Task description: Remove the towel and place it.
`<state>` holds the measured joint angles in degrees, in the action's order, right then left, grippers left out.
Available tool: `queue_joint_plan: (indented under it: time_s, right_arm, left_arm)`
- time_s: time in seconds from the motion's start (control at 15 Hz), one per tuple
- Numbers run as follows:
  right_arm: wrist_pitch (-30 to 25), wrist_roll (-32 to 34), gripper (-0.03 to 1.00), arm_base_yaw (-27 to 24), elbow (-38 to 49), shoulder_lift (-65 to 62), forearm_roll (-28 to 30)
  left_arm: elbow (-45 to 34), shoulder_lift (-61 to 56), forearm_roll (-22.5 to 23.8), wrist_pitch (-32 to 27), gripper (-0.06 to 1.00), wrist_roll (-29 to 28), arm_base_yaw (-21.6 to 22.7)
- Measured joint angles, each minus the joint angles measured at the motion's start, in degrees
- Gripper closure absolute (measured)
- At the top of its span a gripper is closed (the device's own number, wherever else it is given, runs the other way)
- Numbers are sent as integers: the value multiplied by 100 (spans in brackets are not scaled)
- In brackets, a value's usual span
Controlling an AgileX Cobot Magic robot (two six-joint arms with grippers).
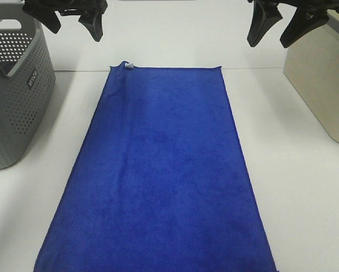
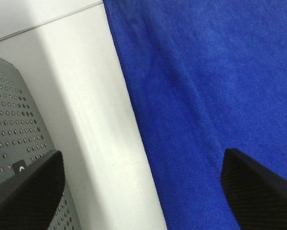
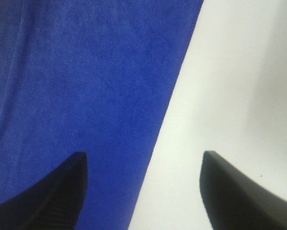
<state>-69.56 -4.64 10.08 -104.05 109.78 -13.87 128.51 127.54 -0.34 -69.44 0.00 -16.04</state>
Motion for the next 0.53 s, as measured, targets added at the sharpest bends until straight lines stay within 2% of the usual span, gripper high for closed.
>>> queue_joint_plan:
  time_s: [0.53]
  right_arm:
    - [0, 23, 31, 0, 0, -11, 23]
  left_arm:
    - [0, -6, 0, 0, 11, 0, 0]
